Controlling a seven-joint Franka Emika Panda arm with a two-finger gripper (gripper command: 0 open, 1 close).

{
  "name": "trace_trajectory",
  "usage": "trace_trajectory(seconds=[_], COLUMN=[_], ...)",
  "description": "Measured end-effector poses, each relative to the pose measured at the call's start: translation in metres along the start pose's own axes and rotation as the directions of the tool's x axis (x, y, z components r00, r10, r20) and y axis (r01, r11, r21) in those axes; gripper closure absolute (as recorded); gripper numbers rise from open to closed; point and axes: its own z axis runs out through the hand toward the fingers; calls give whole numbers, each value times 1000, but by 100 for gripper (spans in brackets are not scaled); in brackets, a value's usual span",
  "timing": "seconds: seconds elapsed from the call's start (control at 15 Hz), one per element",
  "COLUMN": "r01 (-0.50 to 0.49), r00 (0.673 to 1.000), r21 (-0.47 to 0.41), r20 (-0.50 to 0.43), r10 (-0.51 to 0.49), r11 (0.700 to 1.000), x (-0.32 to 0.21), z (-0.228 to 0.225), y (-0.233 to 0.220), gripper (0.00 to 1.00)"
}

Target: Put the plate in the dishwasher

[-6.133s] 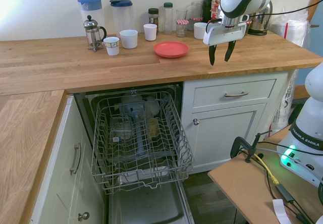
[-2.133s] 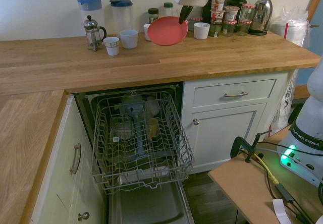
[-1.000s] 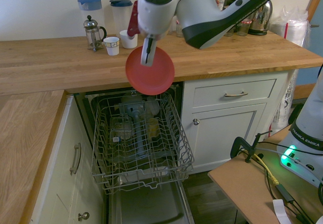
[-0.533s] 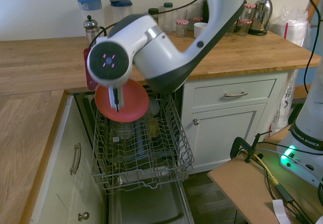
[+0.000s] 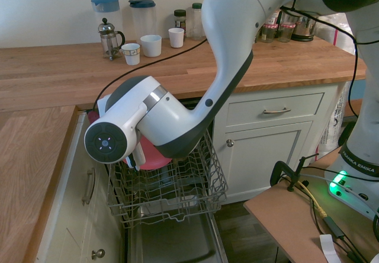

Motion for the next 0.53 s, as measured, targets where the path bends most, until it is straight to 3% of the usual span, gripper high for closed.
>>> trace_trajectory(seconds=[0.53], r01=[15], r00=[999], r21=[28], r20=[40], r10=[-16], r11=[999], x=[2], z=[32], y=[-38], gripper=[100])
